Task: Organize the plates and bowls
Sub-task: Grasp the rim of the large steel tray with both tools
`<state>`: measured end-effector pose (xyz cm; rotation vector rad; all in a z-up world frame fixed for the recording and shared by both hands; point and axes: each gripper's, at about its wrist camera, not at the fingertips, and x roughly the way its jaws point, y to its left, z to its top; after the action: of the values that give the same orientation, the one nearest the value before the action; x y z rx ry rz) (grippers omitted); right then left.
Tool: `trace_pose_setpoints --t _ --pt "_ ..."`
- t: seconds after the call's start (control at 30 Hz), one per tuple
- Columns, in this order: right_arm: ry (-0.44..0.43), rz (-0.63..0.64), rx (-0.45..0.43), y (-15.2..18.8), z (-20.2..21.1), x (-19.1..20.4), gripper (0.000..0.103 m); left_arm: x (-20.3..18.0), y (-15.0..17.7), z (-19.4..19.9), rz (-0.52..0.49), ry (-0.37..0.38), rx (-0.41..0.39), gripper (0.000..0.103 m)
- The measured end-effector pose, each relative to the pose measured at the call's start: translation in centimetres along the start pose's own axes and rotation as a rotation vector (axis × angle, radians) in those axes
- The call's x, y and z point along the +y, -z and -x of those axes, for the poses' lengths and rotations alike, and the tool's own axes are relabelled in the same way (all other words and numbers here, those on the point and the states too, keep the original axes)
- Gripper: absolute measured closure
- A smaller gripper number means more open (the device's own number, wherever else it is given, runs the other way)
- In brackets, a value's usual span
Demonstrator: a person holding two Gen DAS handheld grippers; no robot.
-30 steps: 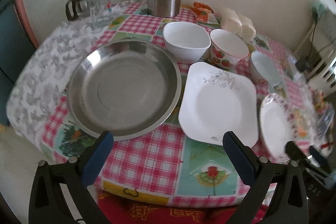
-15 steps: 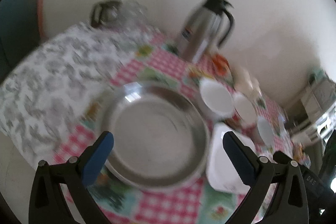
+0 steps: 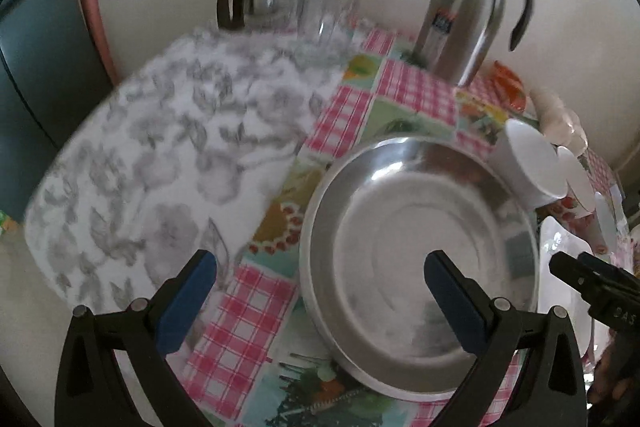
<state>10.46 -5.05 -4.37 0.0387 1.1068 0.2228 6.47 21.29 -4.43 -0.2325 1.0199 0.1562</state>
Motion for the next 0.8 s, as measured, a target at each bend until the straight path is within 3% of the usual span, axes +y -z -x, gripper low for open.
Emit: trace_pose_setpoints --t 0.1,0.17,0.27,0.37,0.47,0.6,0.8 --pt "-0.002 0.050 -0.001 -0.5 -1.4 0.8 0.020 0.8 0.2 -1.3 0.020 0.021 0.017 0.001" --pt "-0.009 0.069 0.006 -0.9 -2.5 1.2 0.025 0.9 0.2 -2.1 0.019 0.039 0.029 0.012" --pt "-0.018 0.073 0.026 -1.5 -4.0 1.2 0.040 0.8 0.3 -3.4 0.010 0.042 0.058 0.018" --pt "-0.002 0.071 0.012 -2.1 -4.6 1.1 0.042 0.7 0.4 -4.1 0.010 0.059 0.069 0.023" --pt "-0.044 0.061 0.000 -2.8 -4.6 0.8 0.046 0.6 0.3 -4.8 0.013 0.071 0.081 0.031" --pt "-0.084 0.042 0.023 -3.3 -5.5 0.5 0.064 0.5 0.3 -5.4 0.011 0.082 0.088 0.041" --pt "-0.110 0.040 0.044 -3.0 -6.4 0.7 0.069 0.5 0.4 -5.6 0.006 0.079 0.084 0.054"
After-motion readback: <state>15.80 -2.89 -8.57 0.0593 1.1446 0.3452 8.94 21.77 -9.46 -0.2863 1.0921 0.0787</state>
